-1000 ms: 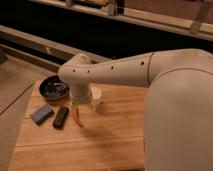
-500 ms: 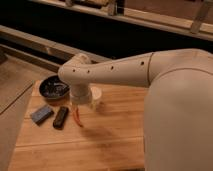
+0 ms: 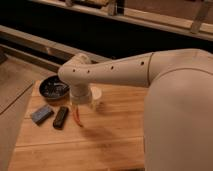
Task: Place the bottle in the ceramic bowl
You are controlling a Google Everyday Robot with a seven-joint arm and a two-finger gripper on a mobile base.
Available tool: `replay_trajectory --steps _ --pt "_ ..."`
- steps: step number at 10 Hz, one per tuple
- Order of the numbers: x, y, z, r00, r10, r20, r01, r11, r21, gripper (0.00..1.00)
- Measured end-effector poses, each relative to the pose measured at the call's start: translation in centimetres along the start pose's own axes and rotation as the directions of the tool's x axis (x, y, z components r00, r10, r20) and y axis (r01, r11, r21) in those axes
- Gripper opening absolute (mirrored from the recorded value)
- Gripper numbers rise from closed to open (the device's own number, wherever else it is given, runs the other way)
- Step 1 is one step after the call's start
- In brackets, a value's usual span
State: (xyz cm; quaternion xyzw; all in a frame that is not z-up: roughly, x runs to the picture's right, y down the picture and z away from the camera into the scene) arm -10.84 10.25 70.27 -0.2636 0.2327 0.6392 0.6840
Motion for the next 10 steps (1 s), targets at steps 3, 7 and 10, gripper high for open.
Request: replay_trajectory --steps 3,7,10 --pt "0.0 0.0 0.0 1.0 0.0 0.0 0.0 1.0 0.0 0.65" --pt "-2.7 -0.7 -0.2 0.995 0.088 0.043 -0.088 0.996 -0.009 0.65" --pt "-6.1 -2.4 -2.2 0.986 0.127 0.111 -0.132 0.991 0.033 0.65"
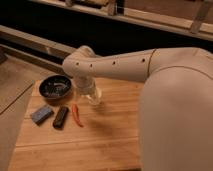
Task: Place the bottle in the ceramic bowl
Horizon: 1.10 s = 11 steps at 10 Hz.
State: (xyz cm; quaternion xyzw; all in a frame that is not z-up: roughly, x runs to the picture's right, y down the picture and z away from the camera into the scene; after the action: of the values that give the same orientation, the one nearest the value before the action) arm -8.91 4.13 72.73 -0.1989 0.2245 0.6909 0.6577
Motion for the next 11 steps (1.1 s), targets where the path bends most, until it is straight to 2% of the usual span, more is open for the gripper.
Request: replay_trajectory --steps 2,4,5,6,7,9,11 --pt "-2.4 -1.0 -2.0 0.998 -0.03 0.048 0.026 0.996 0.084 0.65" --pt "-4.1 -2.0 -3.2 0.994 -0.071 0.078 0.059 0.987 0.151 0.65" --pt "-4.9 -2.4 -3.6 0.993 -0.076 0.094 0.06 0.985 0.163 0.65" --pt "-6.4 -3.1 -4.0 0.989 -0.072 0.132 0.049 0.985 0.165 0.65" --pt "-7.7 -3.4 -4.1 0.983 -0.05 0.177 0.024 0.989 0.148 0.65" --pt "-9.6 -3.8 -3.7 0.97 -0.022 0.243 -0.007 0.993 0.116 0.65" --pt "-10.6 -3.6 -2.9 0.963 -0.011 0.271 -0.009 0.997 0.074 0.65"
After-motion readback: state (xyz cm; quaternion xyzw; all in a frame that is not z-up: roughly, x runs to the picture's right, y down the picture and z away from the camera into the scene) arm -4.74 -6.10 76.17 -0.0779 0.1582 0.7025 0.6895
